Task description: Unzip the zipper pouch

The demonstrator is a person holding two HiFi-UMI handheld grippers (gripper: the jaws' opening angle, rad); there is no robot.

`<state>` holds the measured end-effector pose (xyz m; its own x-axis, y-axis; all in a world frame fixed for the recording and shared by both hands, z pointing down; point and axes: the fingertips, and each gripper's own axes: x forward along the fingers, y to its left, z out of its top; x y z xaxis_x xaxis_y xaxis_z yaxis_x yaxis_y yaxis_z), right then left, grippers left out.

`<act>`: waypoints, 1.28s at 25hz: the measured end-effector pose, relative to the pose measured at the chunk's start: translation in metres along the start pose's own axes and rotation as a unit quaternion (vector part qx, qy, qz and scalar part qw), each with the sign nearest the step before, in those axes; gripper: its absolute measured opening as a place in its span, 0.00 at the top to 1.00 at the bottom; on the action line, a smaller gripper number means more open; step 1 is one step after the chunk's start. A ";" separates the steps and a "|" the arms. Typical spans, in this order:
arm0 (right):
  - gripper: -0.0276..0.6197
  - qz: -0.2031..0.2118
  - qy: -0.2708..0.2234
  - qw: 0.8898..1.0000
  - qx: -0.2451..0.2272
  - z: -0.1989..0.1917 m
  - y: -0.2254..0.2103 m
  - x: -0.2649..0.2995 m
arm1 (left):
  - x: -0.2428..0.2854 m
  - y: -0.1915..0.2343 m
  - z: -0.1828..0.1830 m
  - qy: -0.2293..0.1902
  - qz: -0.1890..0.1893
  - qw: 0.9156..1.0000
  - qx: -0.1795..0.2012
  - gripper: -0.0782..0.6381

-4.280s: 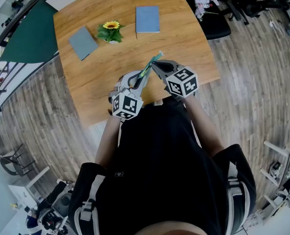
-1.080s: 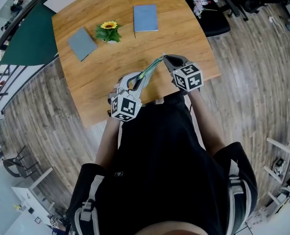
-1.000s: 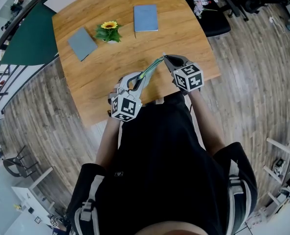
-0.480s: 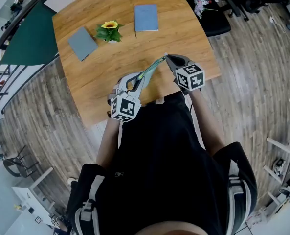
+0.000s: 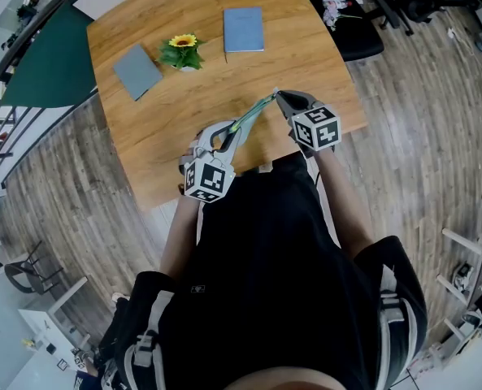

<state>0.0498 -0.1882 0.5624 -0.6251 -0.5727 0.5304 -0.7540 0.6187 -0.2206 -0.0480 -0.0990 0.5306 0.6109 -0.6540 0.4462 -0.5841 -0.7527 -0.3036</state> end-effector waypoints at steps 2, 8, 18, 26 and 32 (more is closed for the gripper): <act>0.95 -0.001 -0.001 1.000 0.005 0.000 -0.001 0.000 | 0.001 0.000 0.001 -0.001 -0.001 1.000 0.001 0.84; 0.94 -0.001 -0.008 1.000 0.019 0.001 -0.006 -0.001 | 0.002 0.001 0.003 -0.004 -0.004 1.000 0.002 0.84; 0.94 0.002 -0.006 1.000 0.030 -0.002 -0.005 0.004 | 0.002 0.003 -0.001 -0.003 -0.010 1.000 -0.005 0.84; 0.90 0.023 -0.002 0.999 0.035 -0.005 0.004 0.016 | -0.008 0.009 -0.010 0.000 -0.009 1.000 -0.020 0.84; 0.81 0.040 -0.003 0.999 0.031 -0.005 0.012 0.023 | -0.015 0.014 -0.020 0.007 0.001 0.999 -0.034 0.84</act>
<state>0.0272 -0.1908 0.5763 -0.6856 -0.5255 0.5037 -0.7120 0.6283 -0.3136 -0.0760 -0.0983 0.5362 0.6023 -0.6545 0.4570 -0.6207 -0.7439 -0.2475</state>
